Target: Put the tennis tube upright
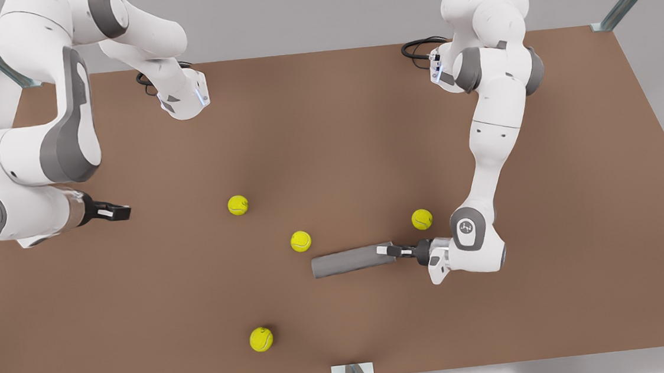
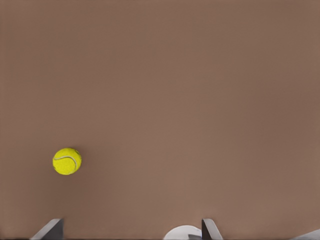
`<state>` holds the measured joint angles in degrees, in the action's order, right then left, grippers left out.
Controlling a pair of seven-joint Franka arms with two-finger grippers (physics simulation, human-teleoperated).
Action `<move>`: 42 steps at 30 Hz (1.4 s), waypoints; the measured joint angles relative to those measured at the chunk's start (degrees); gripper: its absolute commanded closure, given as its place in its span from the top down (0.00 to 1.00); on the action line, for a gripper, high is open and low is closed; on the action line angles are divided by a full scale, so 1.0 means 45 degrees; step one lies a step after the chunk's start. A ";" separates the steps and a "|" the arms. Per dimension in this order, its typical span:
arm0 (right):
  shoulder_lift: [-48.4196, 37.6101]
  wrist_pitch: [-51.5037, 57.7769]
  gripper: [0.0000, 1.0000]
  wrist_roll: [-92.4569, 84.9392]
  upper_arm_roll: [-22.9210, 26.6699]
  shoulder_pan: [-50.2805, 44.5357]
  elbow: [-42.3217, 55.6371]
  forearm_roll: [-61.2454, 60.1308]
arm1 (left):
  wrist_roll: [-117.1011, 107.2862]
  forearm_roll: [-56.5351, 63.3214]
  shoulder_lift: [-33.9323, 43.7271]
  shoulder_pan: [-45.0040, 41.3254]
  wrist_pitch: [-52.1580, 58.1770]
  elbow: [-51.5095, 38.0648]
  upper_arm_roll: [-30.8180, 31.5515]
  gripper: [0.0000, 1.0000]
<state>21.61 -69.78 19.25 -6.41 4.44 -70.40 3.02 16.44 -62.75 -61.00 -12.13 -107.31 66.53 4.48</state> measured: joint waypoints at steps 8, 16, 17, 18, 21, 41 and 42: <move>0.0011 -0.0059 1.00 -0.0079 0.0018 0.0054 0.0039 0.0012 | -0.0194 0.0063 0.0194 -0.0134 0.0191 0.0000 -0.0195 0.35; 0.0022 -0.0059 1.00 -0.0079 0.0019 0.0069 0.0025 0.0032 | -0.0188 -0.0167 0.0332 -0.0293 0.0294 0.0001 -0.0372 0.33; 0.0022 -0.0059 1.00 -0.0079 0.0019 0.0068 0.0020 0.0031 | -0.0178 -0.0197 0.0361 -0.0359 0.0294 0.0001 -0.0372 0.33; 0.0022 -0.0059 1.00 -0.0079 0.0019 0.0069 0.0019 0.0031 | -0.0190 -0.0190 0.0405 -0.0371 0.0293 0.0000 -0.0389 0.32; 0.0022 -0.0059 1.00 -0.0051 0.0019 0.0070 0.0020 0.0033 | -0.0177 -0.0090 0.0547 -0.0371 0.0310 0.0000 -0.0391 0.32; 0.0100 -0.0425 1.00 -0.0059 -0.0001 0.0222 -0.0021 -0.0067 | -0.0430 0.0611 0.1268 -0.0477 0.0955 -0.0156 -0.0957 0.29; 0.0100 -0.0430 1.00 -0.0048 0.0000 0.0227 -0.0037 -0.0059 | -0.0430 0.0611 0.1307 -0.0489 0.0968 -0.0156 -0.0967 0.29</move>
<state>22.07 -71.72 19.03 -6.41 5.46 -70.57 2.76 14.50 -60.00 -55.12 -14.33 -102.96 65.83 0.13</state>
